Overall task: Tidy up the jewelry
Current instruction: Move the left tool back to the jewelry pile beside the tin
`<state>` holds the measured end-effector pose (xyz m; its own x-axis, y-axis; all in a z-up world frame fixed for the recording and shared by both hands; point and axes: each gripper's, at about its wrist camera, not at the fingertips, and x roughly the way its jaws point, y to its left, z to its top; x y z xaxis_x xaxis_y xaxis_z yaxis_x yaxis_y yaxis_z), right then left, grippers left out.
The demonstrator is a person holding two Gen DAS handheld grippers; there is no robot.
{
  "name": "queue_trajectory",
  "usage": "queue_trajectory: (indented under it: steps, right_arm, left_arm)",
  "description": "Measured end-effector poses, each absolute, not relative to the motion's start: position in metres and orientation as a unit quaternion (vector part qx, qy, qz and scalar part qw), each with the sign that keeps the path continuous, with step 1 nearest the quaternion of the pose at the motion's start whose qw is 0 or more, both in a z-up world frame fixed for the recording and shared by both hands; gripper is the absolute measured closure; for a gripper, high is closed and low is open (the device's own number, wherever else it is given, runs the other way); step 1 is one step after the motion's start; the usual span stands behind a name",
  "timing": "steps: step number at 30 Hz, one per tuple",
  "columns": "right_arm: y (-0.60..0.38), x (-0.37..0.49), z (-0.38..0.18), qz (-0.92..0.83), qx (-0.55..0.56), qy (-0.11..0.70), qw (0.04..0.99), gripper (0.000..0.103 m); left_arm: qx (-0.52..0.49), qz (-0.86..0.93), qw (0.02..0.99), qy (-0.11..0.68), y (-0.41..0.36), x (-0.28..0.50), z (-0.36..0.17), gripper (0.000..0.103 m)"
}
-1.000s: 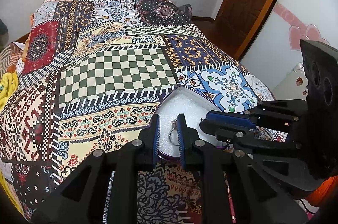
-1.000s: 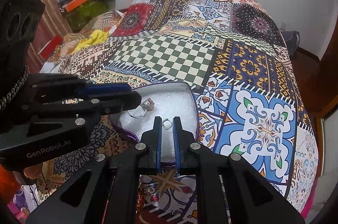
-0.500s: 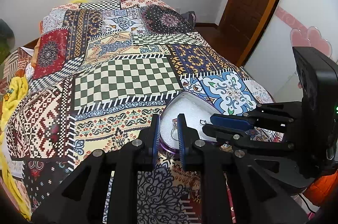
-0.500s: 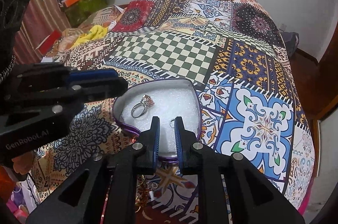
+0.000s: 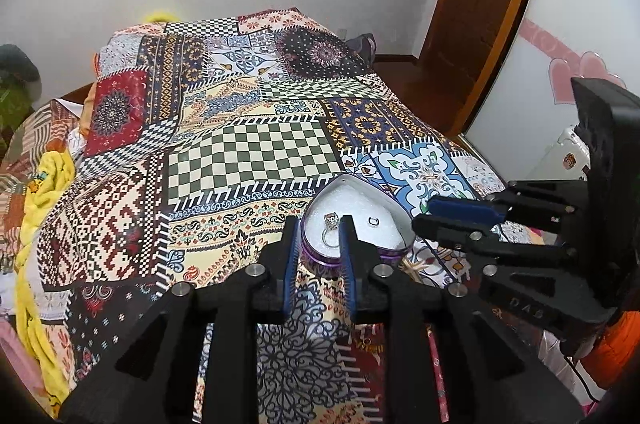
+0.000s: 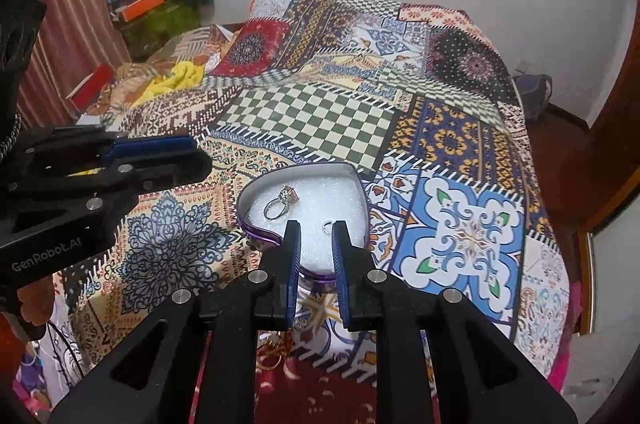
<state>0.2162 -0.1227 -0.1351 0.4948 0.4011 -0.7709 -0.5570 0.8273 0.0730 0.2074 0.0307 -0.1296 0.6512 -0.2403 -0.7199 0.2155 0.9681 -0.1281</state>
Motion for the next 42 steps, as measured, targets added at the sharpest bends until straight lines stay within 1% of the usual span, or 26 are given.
queue_trajectory:
  steps: [1, 2, 4, 5, 10, 11, 21, 28, 37, 42]
  right_arm:
    - [-0.125, 0.214, -0.132, 0.277, -0.092, 0.416, 0.861, 0.085]
    - [-0.127, 0.211, -0.129, 0.274, -0.090, 0.412, 0.864, 0.082]
    - [-0.131, 0.205, -0.124, 0.269, -0.086, 0.404, 0.870, 0.067]
    - [-0.133, 0.202, -0.121, 0.266, -0.083, 0.399, 0.874, 0.066]
    - [-0.143, 0.192, -0.114, 0.258, -0.077, 0.394, 0.879, 0.065]
    - [-0.145, 0.189, -0.113, 0.256, -0.076, 0.394, 0.879, 0.065]
    - [-0.163, 0.180, -0.126, 0.239, -0.068, 0.412, 0.877, 0.065]
    - [-0.169, 0.181, -0.148, 0.227, -0.074, 0.438, 0.867, 0.065]
    - [-0.166, 0.188, -0.175, 0.222, -0.086, 0.470, 0.850, 0.065]
    - [-0.161, 0.189, -0.180, 0.226, -0.089, 0.474, 0.846, 0.065]
  left_arm:
    - [-0.015, -0.123, 0.910, 0.396, 0.031, 0.204, -0.128, 0.077]
    - [-0.014, -0.122, 0.911, 0.395, 0.030, 0.201, -0.127, 0.076]
    - [-0.011, -0.120, 0.912, 0.393, 0.030, 0.195, -0.124, 0.072]
    - [-0.010, -0.120, 0.911, 0.394, 0.029, 0.192, -0.124, 0.071]
    - [-0.002, -0.117, 0.908, 0.402, 0.026, 0.178, -0.127, 0.062]
    - [-0.001, -0.116, 0.907, 0.404, 0.026, 0.176, -0.129, 0.062]
    - [0.010, -0.113, 0.886, 0.450, 0.023, 0.168, -0.165, 0.061]
    - [0.004, -0.121, 0.870, 0.478, 0.020, 0.172, -0.190, 0.061]
    - [0.002, -0.139, 0.861, 0.490, 0.010, 0.179, -0.204, 0.061]
    - [-0.006, -0.143, 0.863, 0.485, 0.011, 0.184, -0.205, 0.061]
